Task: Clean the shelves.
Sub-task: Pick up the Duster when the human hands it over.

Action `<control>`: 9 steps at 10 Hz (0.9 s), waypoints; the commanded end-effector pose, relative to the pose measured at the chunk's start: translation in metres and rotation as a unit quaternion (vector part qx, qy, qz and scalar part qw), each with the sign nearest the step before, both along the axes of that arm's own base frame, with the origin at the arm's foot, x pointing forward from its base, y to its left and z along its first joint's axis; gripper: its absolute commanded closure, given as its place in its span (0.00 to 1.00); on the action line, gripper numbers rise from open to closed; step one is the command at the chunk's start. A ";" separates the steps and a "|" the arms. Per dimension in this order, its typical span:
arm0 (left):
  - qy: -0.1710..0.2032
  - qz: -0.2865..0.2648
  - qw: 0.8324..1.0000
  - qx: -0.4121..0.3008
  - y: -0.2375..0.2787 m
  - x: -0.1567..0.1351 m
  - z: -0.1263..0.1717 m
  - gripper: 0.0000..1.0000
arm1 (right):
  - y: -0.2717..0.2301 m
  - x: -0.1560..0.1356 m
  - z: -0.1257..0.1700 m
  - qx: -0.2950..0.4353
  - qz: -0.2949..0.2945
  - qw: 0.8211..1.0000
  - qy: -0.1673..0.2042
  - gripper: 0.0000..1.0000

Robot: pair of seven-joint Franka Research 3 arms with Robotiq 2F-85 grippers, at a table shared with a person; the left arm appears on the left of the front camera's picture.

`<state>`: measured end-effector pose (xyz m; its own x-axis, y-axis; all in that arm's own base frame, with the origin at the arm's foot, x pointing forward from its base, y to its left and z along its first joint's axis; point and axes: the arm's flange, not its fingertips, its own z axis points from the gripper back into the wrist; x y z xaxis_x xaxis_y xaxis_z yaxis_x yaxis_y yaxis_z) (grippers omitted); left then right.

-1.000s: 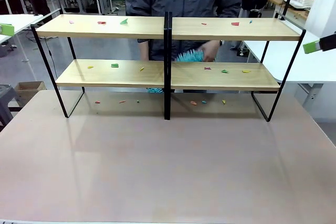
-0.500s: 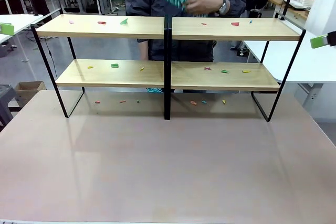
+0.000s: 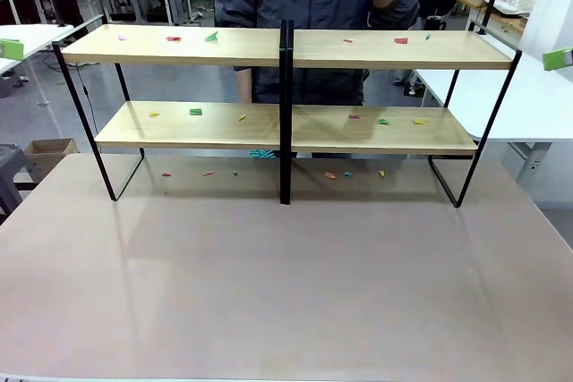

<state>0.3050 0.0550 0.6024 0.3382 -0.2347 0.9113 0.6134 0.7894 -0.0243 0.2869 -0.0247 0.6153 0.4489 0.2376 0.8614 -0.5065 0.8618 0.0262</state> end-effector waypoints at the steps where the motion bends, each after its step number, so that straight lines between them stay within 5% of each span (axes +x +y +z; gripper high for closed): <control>1: 0.001 -0.003 1.000 -0.002 0.001 0.001 -0.002 0.00 | -0.007 -0.001 -0.003 -0.004 -0.003 1.000 -0.014 0.00; 9: 0.001 -0.003 1.000 -0.002 0.001 0.001 -0.002 0.00 | -0.002 -0.001 0.002 0.001 -0.003 1.000 -0.005 0.00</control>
